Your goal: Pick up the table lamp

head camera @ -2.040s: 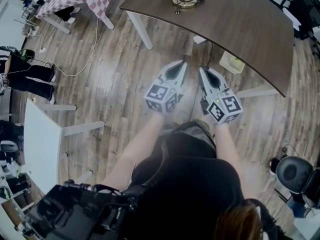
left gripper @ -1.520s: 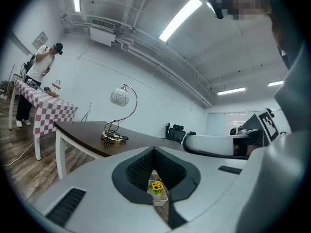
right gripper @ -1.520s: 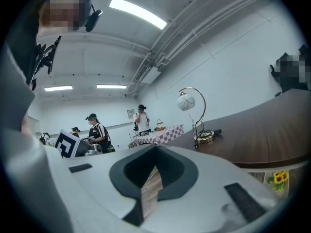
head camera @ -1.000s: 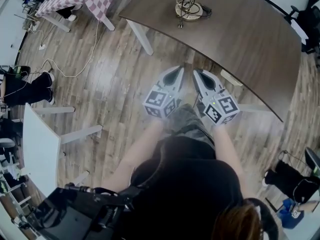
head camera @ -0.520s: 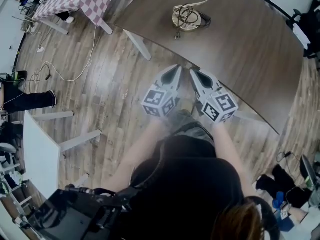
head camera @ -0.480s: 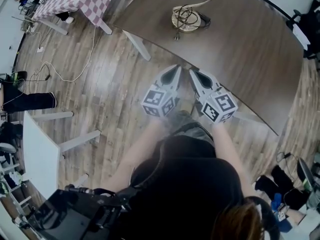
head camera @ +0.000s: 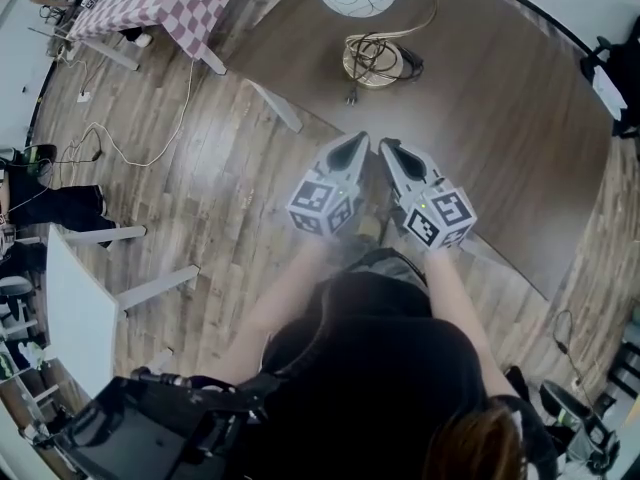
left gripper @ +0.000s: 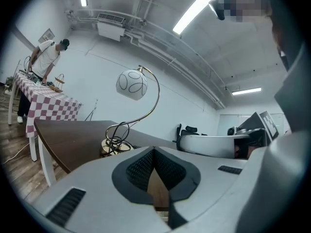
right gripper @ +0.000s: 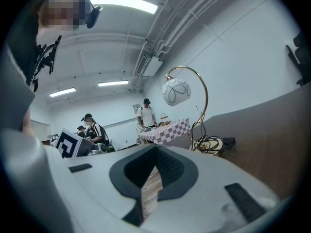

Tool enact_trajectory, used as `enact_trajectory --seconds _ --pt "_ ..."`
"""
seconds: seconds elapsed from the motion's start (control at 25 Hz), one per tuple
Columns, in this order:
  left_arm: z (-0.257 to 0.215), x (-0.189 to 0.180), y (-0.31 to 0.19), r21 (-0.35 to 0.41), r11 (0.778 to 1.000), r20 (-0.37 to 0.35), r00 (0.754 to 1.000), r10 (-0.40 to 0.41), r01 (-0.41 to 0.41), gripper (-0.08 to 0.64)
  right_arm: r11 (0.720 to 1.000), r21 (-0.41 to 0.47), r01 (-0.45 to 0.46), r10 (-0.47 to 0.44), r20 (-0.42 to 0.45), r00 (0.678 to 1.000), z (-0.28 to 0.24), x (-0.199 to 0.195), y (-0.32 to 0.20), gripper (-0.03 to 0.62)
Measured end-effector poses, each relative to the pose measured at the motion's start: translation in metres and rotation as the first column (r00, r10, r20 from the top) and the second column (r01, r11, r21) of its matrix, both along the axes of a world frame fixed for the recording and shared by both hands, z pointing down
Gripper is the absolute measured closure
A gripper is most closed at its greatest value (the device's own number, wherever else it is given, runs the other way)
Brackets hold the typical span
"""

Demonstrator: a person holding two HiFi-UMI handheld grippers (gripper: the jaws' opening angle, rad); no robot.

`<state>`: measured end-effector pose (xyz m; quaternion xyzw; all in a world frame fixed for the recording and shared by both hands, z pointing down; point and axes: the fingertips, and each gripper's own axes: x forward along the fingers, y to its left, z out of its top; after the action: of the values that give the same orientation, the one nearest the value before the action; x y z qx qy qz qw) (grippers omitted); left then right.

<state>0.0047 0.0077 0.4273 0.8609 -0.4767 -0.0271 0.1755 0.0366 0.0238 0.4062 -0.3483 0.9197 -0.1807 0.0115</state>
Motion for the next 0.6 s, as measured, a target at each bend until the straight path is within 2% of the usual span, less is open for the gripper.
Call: enact_trajectory --seconds 0.6 --pt "0.0 0.031 -0.051 0.01 1.0 -0.004 1.0 0.024 -0.024 0.56 1.0 0.007 -0.006 0.006 -0.006 1.0 0.002 0.024 -0.046 0.588"
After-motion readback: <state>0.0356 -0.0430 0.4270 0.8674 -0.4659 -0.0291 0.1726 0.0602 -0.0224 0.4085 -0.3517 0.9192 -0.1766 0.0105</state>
